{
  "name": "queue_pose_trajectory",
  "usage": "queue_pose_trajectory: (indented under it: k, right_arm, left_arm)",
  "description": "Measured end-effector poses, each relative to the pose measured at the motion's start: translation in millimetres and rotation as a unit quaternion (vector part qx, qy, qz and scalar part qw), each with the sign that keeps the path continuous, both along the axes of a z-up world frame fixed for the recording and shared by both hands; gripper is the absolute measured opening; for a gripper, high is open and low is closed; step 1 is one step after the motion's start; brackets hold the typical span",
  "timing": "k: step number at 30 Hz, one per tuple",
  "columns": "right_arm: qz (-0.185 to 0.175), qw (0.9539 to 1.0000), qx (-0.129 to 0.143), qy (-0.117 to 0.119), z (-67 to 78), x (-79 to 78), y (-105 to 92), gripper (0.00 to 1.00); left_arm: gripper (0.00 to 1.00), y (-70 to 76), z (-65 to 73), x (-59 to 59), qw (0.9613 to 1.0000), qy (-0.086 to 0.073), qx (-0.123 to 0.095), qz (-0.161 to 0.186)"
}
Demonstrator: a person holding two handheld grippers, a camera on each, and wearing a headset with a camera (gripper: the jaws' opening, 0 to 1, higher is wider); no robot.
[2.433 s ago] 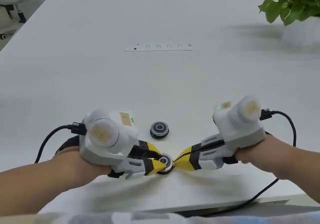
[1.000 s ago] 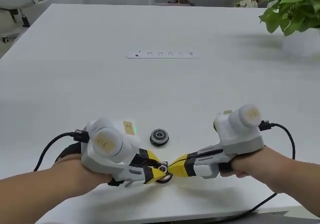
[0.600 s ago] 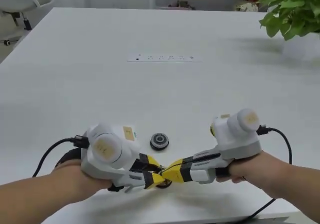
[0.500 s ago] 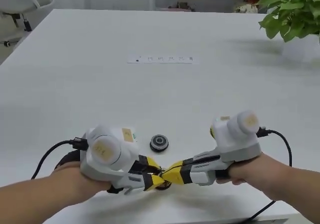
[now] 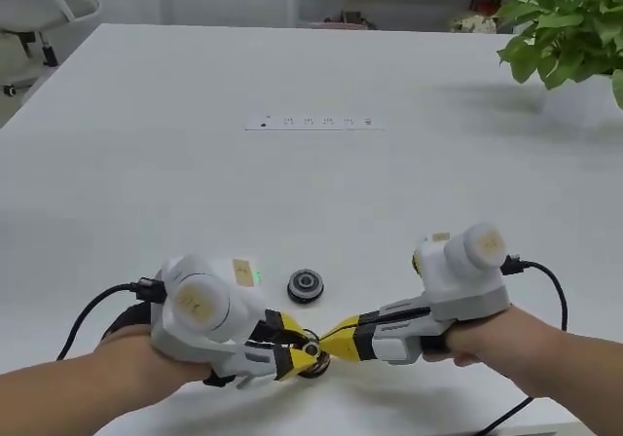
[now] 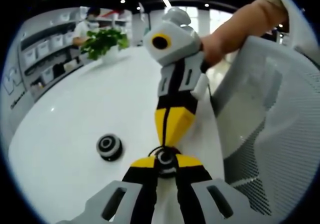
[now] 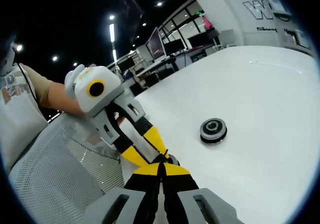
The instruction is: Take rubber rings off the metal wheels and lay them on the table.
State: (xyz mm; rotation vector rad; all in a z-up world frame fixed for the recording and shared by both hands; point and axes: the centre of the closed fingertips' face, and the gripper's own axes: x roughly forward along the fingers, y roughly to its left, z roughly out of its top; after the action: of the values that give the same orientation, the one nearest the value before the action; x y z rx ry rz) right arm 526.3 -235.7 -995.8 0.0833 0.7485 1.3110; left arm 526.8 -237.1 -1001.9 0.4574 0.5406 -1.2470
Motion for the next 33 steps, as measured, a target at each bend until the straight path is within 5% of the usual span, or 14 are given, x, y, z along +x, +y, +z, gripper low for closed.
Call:
queue_pose_trajectory:
  k: [20,33]
  right_arm:
    - [-0.003,0.9999,0.012,-0.003,9.2,3.3,0.5,0.00]
    - [0.005,0.9997,0.021,-0.010,19.8,6.4,9.9,0.00]
  left_arm:
    - [0.29,13.4,24.9,-6.8,0.9996,0.013,-0.027,-0.004]
    - [0.42,37.3,49.1,-4.9,0.9980,0.006,-0.060,0.020]
